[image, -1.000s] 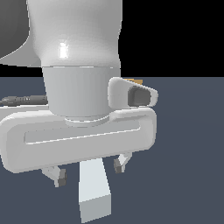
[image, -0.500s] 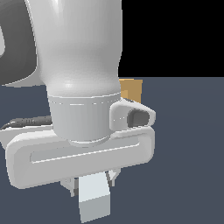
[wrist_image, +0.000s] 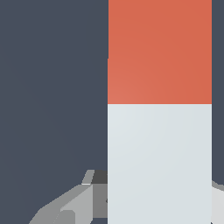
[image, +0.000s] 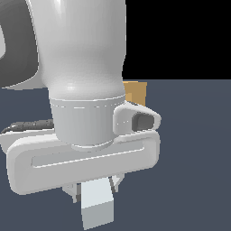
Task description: Insert the peg into the horizontal hole in a box.
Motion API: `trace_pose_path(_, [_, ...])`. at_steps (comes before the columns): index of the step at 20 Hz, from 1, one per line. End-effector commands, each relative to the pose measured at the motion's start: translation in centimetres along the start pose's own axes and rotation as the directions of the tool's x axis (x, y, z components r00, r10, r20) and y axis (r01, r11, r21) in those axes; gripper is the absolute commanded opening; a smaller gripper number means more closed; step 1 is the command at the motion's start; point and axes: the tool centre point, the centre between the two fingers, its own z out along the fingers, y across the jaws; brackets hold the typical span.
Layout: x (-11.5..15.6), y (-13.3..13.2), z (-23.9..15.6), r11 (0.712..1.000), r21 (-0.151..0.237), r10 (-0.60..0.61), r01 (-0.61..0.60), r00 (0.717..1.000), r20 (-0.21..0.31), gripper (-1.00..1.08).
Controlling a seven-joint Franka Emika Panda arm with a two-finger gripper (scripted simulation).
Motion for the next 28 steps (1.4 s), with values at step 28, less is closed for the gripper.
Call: trace_pose_path(28, [16.1, 16.5, -7.6, 0.996, 0.0, -0.087, 0.087, 0.996, 0.0, -1.0])
